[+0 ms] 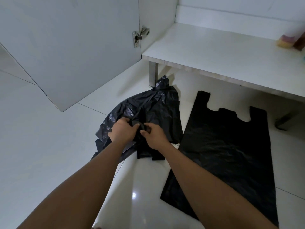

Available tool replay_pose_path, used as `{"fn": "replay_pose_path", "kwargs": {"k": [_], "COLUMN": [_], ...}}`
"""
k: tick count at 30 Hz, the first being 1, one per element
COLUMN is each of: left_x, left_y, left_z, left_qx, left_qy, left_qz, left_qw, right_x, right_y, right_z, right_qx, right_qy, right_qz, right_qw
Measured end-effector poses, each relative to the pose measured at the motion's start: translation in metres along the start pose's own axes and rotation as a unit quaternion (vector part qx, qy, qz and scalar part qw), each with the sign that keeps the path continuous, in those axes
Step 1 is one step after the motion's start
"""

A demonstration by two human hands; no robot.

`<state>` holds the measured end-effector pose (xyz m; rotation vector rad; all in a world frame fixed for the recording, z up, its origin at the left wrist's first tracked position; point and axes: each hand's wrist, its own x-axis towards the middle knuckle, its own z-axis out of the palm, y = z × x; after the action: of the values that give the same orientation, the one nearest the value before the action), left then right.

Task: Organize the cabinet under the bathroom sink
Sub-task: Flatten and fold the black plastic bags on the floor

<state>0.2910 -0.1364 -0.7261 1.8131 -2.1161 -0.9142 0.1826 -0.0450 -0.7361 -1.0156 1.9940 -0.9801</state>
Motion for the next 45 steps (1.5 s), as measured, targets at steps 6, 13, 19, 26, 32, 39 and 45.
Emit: {"fn": "replay_pose_path", "kwargs": {"k": [6, 13, 19, 26, 32, 39, 45], "left_x": [0.01, 0.027, 0.036, 0.031, 0.032, 0.021, 0.015], "left_y": [0.01, 0.054, 0.065, 0.053, 0.079, 0.103, 0.129], "left_z": [-0.016, -0.07, -0.09, -0.081, -0.094, -0.127, -0.155], "left_qx": [-0.024, -0.012, -0.089, -0.031, -0.017, -0.185, -0.001], "left_qy": [0.017, 0.067, -0.016, -0.057, 0.006, -0.056, 0.011], "left_qz": [0.049, 0.108, 0.11, 0.134, 0.209, 0.29, 0.365], "left_qw": [0.998, 0.992, 0.99, 0.989, 0.978, 0.937, 0.931], "right_x": [0.01, 0.021, 0.018, 0.015, 0.017, 0.026, 0.027], "right_y": [-0.005, -0.021, -0.034, -0.045, -0.041, -0.013, -0.029], "right_z": [0.005, -0.003, -0.011, -0.033, -0.047, -0.058, -0.07], "right_qx": [-0.011, 0.076, 0.128, 0.14, 0.167, 0.217, 0.242], "right_qy": [0.05, 0.014, 0.074, 0.064, 0.106, 0.127, 0.047], "right_qz": [0.008, -0.039, -0.056, -0.077, -0.033, 0.064, -0.008], "right_qw": [0.999, 0.996, 0.987, 0.985, 0.98, 0.966, 0.969]}}
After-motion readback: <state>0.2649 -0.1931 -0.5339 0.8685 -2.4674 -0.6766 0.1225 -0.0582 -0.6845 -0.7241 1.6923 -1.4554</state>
